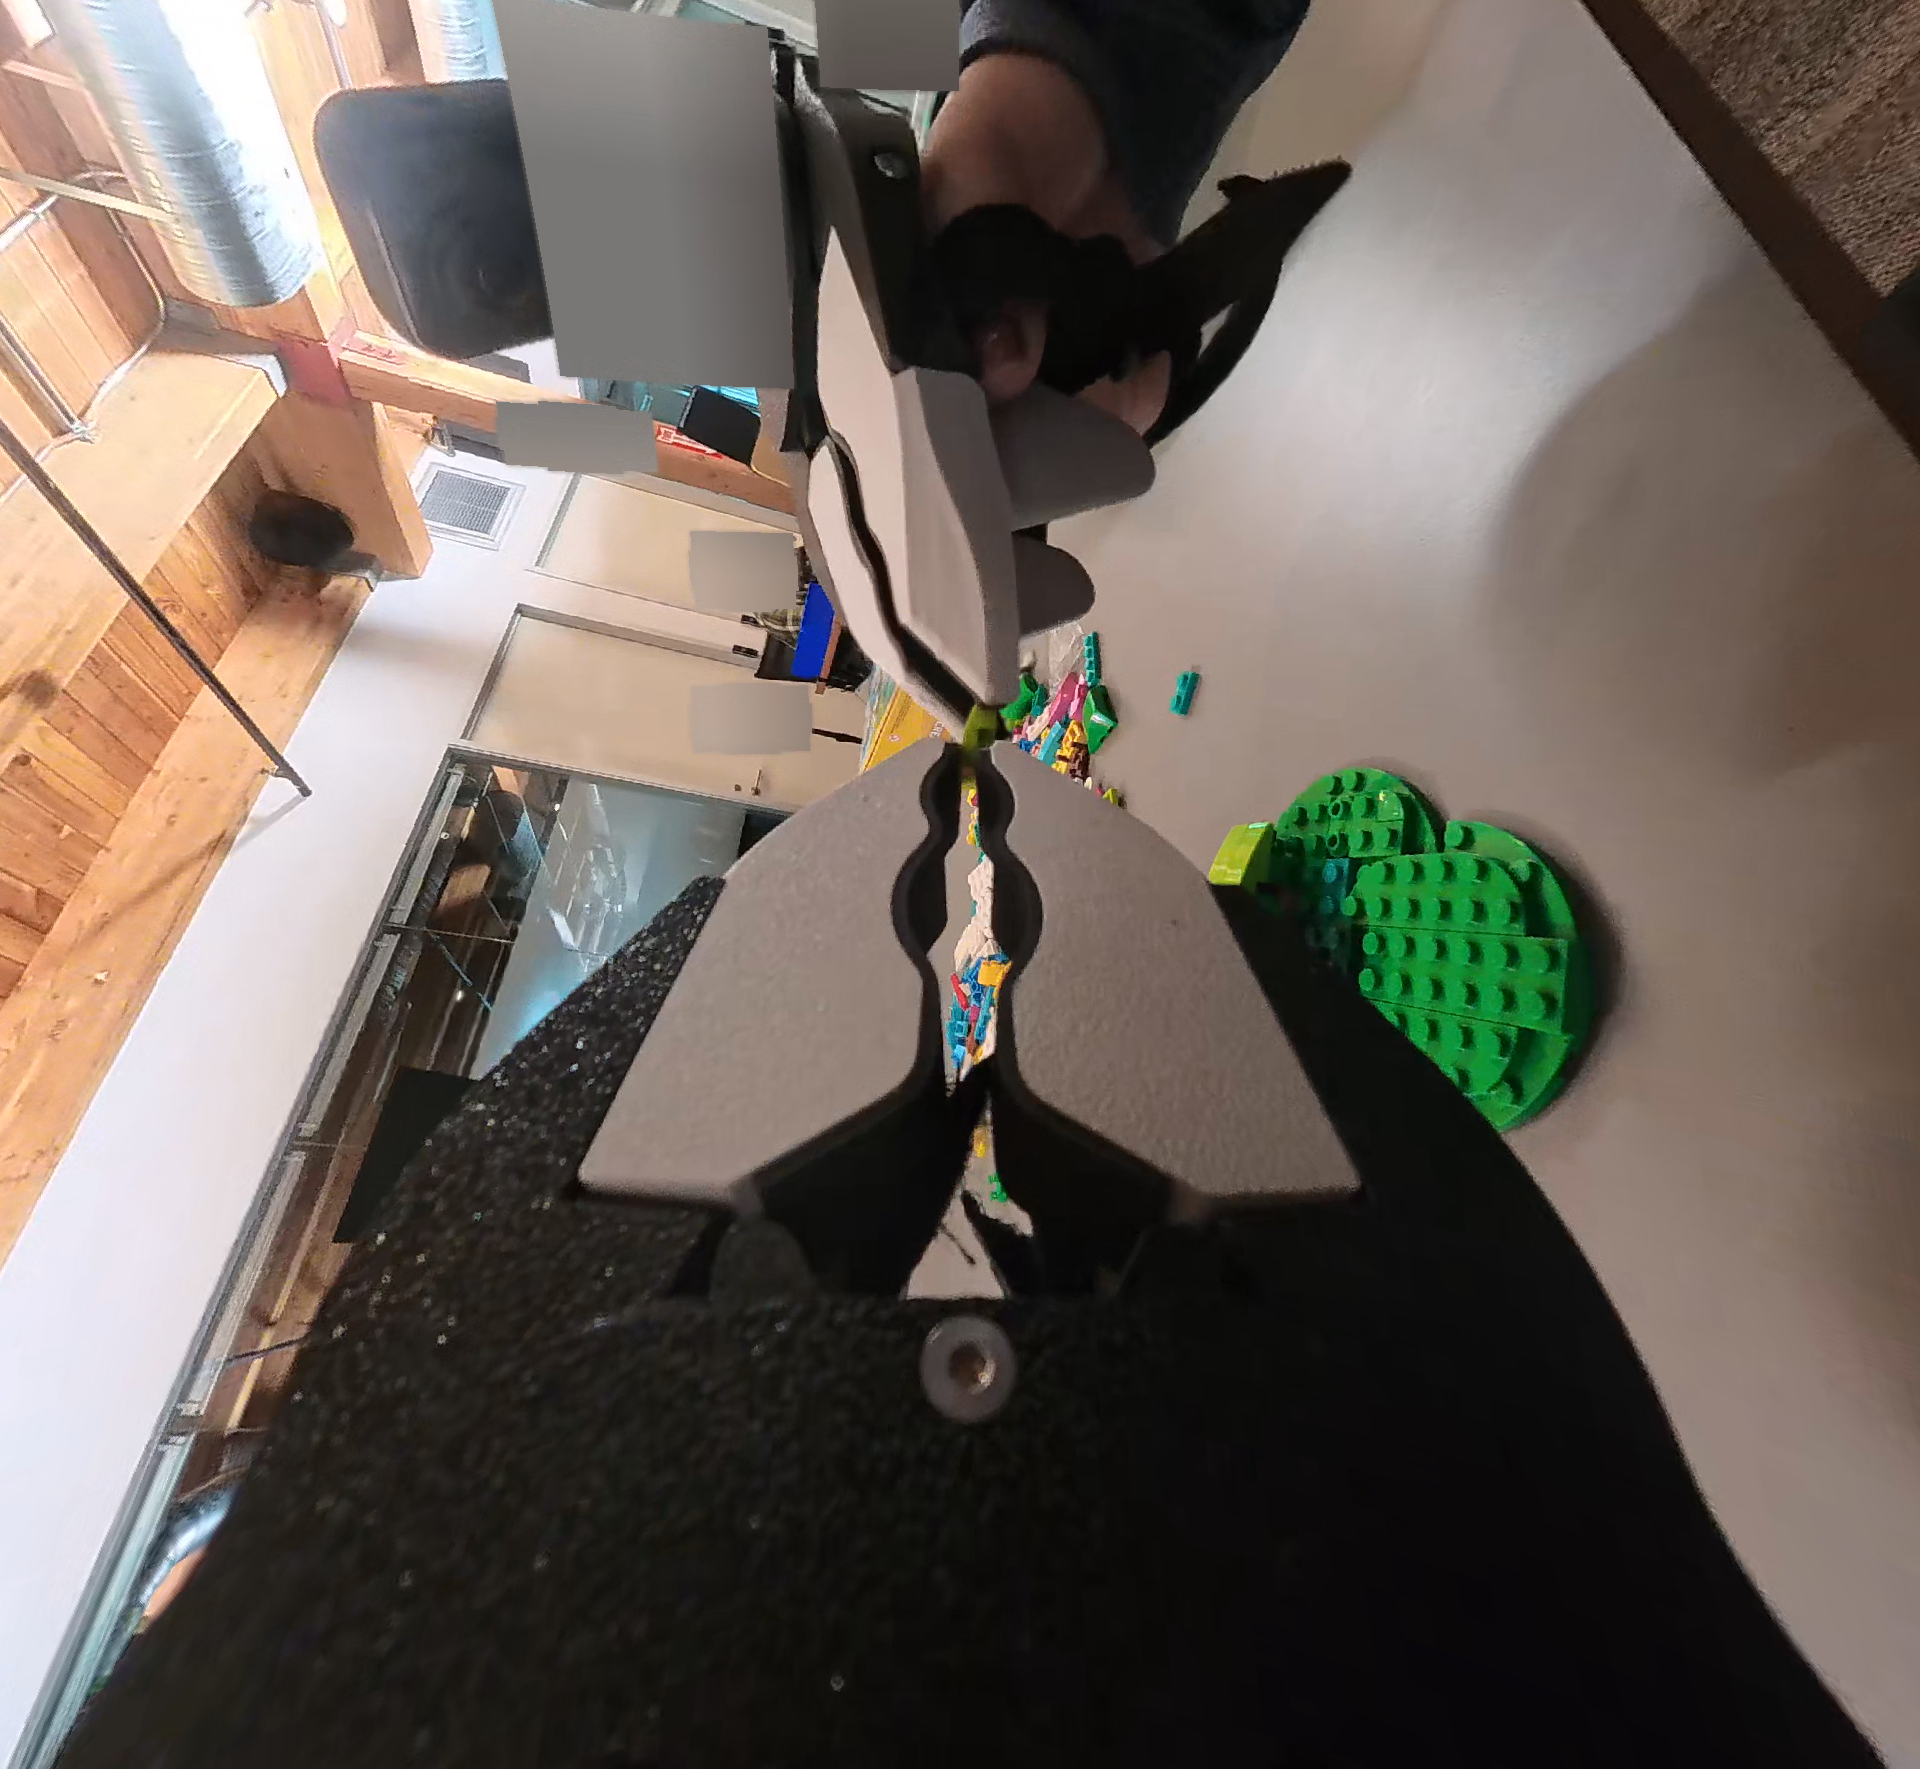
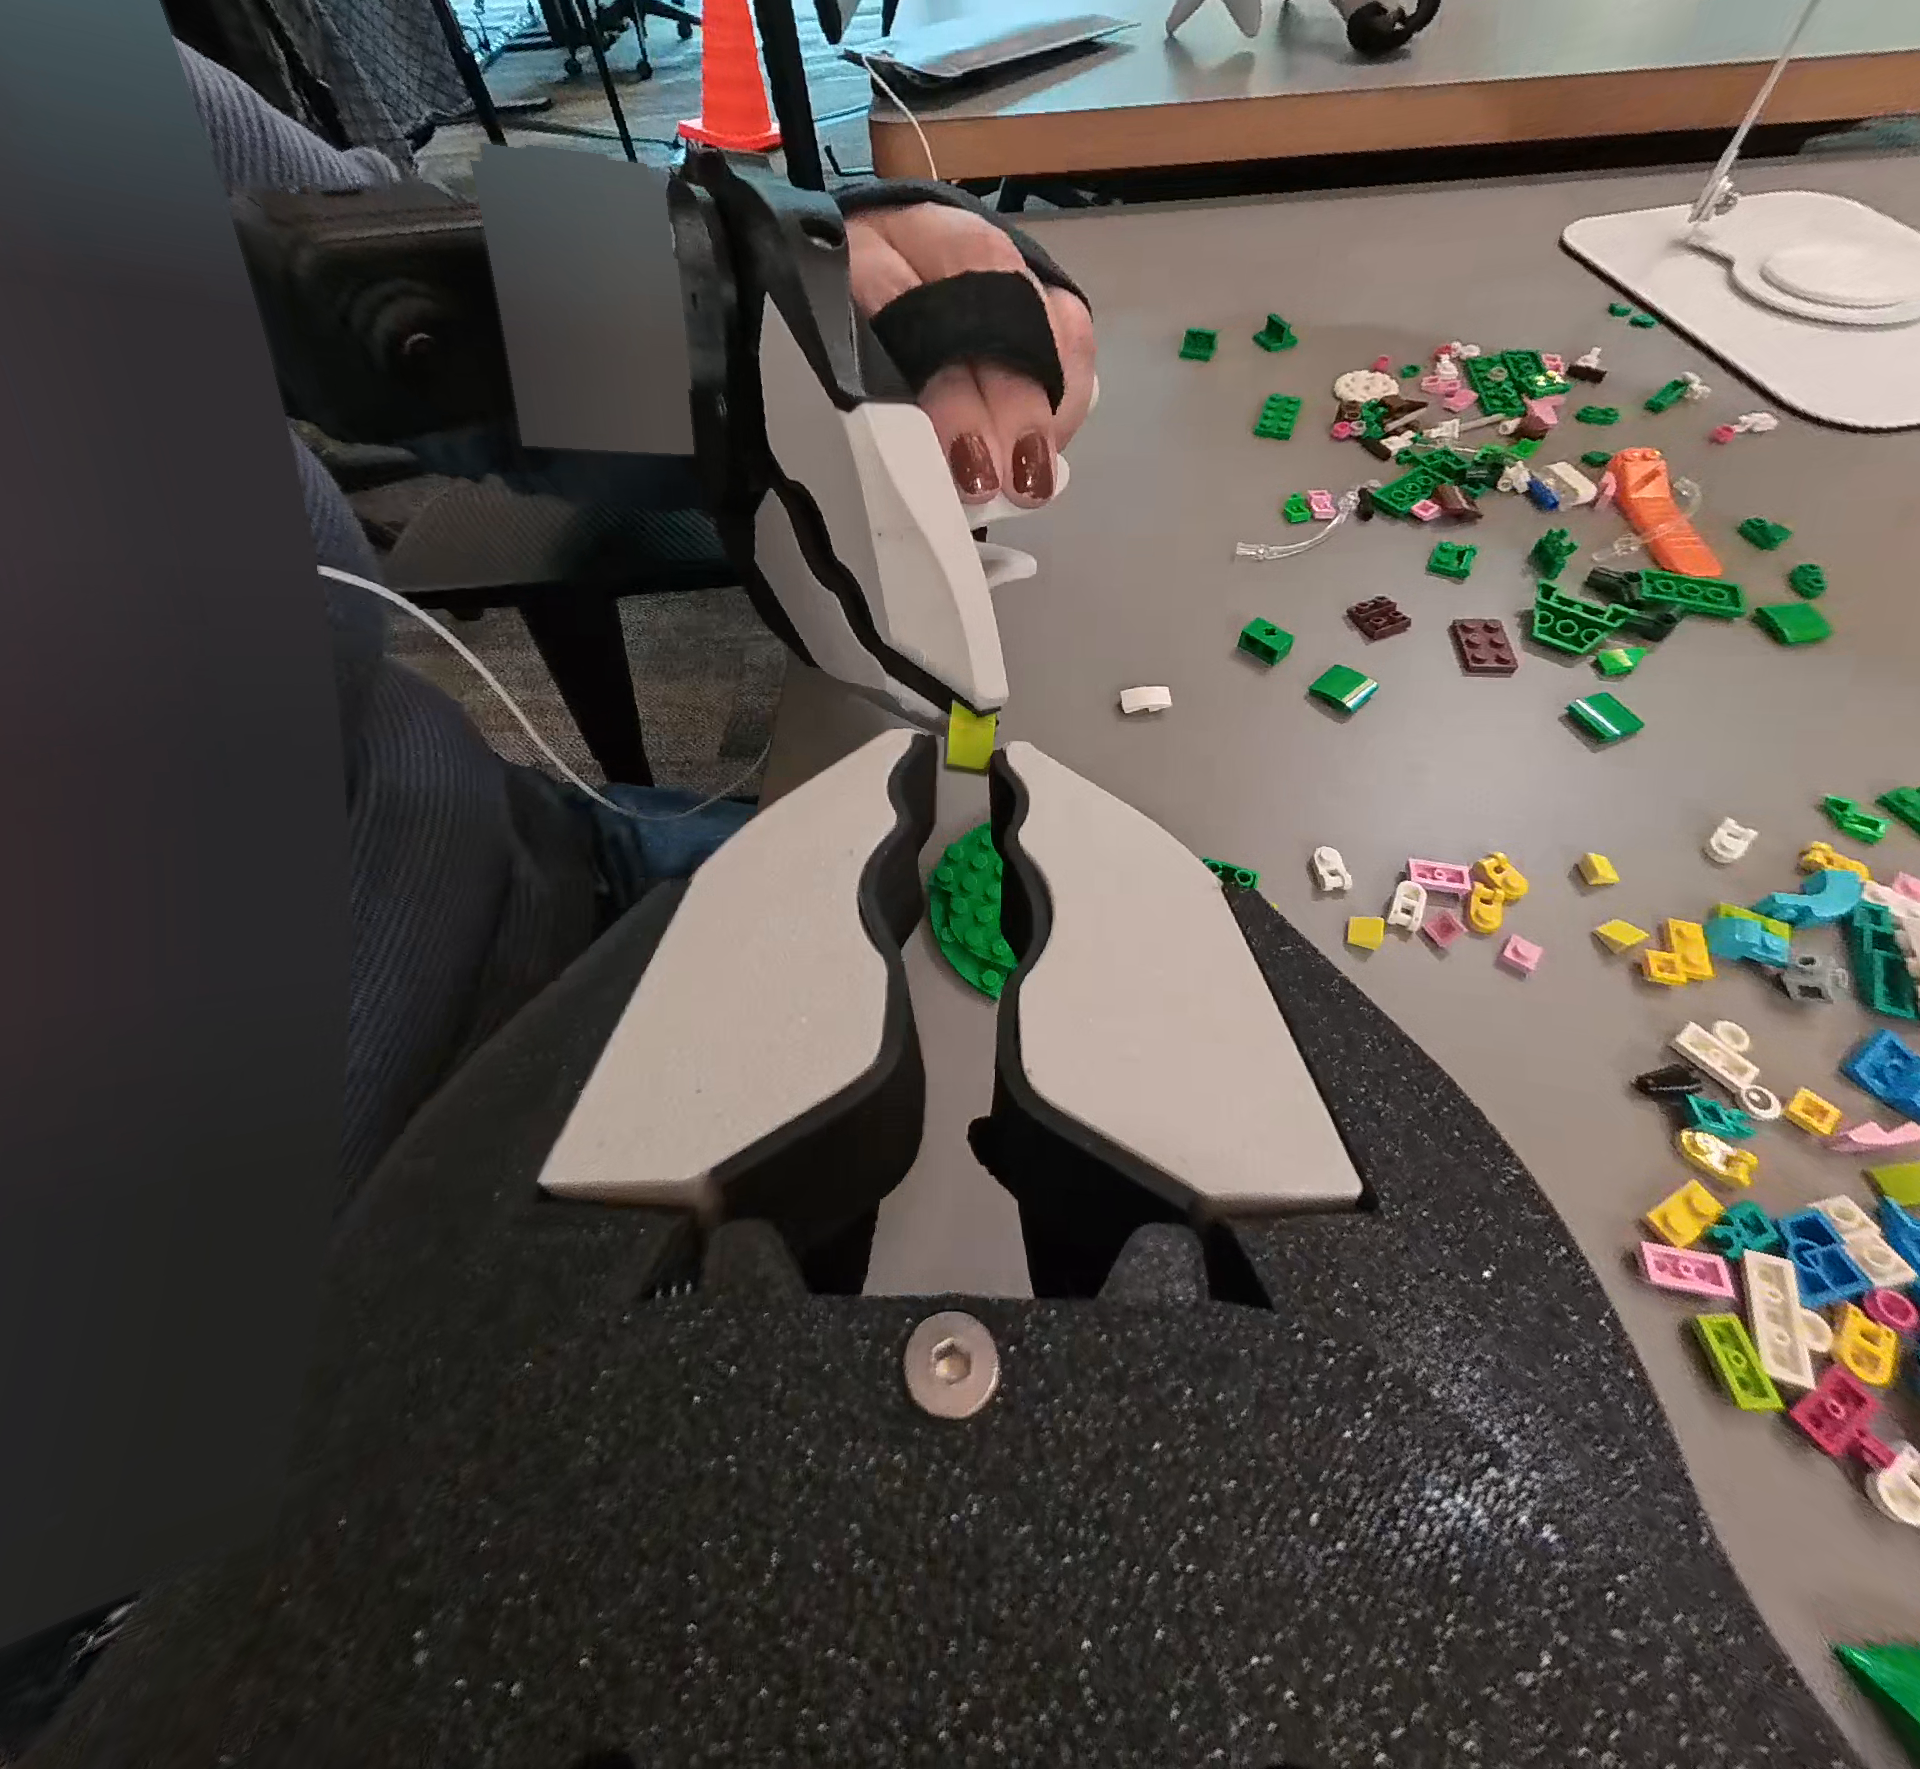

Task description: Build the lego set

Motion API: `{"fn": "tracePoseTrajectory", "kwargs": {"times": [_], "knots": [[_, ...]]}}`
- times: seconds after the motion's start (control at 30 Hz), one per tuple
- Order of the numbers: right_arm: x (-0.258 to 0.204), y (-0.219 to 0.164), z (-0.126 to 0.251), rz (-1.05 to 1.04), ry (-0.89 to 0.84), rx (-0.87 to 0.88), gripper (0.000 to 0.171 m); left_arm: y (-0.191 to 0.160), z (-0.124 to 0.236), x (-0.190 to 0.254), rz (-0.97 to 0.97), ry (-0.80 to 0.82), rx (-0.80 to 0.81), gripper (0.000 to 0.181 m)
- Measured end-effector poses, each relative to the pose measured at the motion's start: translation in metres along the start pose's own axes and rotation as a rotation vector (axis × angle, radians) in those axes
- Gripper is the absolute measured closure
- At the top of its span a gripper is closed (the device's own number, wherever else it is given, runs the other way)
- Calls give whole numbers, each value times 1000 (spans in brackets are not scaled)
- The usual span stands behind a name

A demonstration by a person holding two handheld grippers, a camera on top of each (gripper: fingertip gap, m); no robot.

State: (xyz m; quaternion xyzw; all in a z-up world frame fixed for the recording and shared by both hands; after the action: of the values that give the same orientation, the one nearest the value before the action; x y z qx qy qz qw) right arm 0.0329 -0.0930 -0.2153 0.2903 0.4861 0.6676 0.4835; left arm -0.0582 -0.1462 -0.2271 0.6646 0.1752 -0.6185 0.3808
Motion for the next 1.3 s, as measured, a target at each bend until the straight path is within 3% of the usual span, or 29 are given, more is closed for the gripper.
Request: {"fn": "tracePoseTrajectory", "kwargs": {"times": [0.27,0.4,0.47,0.8,1.1,1.3], "knots": [[0,-4,1,13,-4,-21,164,1,-2,5,-13,-11,1,179],[1,-6,4,16,-28,3,164,-2,-4,5,102,11,36,178],[5,-11,7,28,-68,-4,164,-10,-3,6,151,1,13,168],[24,-48,9,140,-179,25,164,-65,-6,18,699,-342,-138,141],[19,-56,7,195,-131,16,164,-78,-34,29,857,-624,-104,138],[20,-56,10,187,-121,34,164,-81,-43,38,852,-710,-123,145]]}}
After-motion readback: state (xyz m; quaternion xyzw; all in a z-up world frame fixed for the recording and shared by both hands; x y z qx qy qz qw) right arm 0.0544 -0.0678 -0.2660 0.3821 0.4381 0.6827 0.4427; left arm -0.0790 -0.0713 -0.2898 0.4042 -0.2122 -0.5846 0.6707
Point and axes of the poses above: each gripper's, where its closed fingertips meet, z back along the fingers, y out of its top, x = y × z across the jaws, the point moved 6 cm from there along z, back along the fingers, and after that the axes turned 2 degrees about y, right-handed, at the moved point
